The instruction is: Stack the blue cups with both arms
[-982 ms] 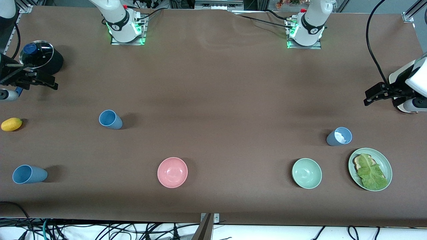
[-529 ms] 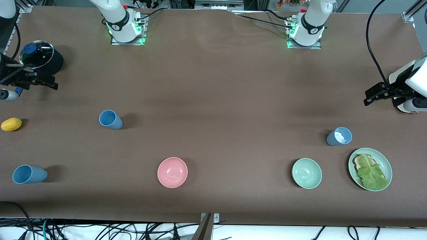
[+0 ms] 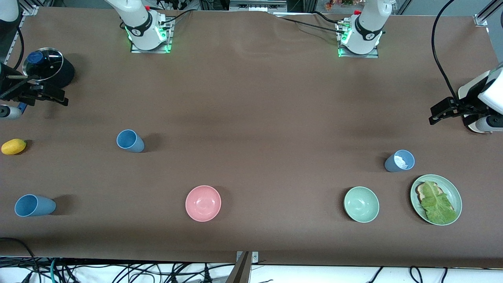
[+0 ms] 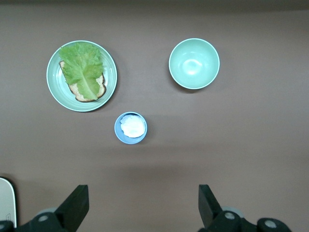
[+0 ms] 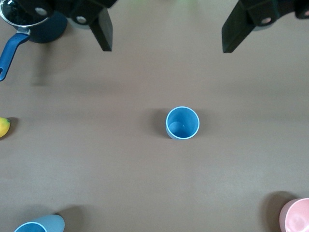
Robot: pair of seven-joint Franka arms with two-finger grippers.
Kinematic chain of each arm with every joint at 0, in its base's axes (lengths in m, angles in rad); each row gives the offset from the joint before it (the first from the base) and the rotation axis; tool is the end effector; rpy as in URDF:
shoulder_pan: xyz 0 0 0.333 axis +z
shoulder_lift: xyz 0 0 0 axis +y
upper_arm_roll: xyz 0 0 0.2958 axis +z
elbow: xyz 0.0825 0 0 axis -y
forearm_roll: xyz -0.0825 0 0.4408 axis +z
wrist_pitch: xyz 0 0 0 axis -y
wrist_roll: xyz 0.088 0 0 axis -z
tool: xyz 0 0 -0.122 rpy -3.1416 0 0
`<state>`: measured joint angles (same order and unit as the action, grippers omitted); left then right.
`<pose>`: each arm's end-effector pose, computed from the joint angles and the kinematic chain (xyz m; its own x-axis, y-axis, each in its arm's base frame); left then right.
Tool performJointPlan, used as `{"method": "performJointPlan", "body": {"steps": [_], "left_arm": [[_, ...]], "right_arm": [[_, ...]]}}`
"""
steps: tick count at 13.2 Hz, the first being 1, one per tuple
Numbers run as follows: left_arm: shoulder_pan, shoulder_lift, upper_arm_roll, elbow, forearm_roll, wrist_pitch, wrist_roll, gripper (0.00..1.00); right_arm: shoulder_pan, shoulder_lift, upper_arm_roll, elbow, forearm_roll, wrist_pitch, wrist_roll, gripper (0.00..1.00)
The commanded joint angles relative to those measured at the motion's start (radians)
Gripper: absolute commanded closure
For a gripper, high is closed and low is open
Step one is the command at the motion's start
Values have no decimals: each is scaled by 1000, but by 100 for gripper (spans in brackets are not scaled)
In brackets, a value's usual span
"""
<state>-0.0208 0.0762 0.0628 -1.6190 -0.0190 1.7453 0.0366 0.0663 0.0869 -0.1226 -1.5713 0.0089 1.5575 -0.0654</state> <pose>0.6459 0.0241 0.5315 0.9987 0.0082 0.0507 0.0076 -0.9999 0.0122 0.6285 -0.0319 0.5344 0.9950 0.0089 -0.0998 0.0085 -1.0000 -0.0048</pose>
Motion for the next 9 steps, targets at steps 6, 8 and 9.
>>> {"method": "performJointPlan", "body": {"steps": [6, 8, 9], "left_arm": [[97, 232, 2, 51, -9, 92, -4, 0], [104, 310, 2, 53, -7, 114, -4, 0], [108, 345, 2, 53, -4, 114, 0, 0]], "right_arm": [[-6, 10, 1, 24, 17, -20, -8, 0], [-6, 10, 1, 24, 17, -20, -5, 0], [-8, 10, 1, 24, 17, -20, -1, 0]]}}
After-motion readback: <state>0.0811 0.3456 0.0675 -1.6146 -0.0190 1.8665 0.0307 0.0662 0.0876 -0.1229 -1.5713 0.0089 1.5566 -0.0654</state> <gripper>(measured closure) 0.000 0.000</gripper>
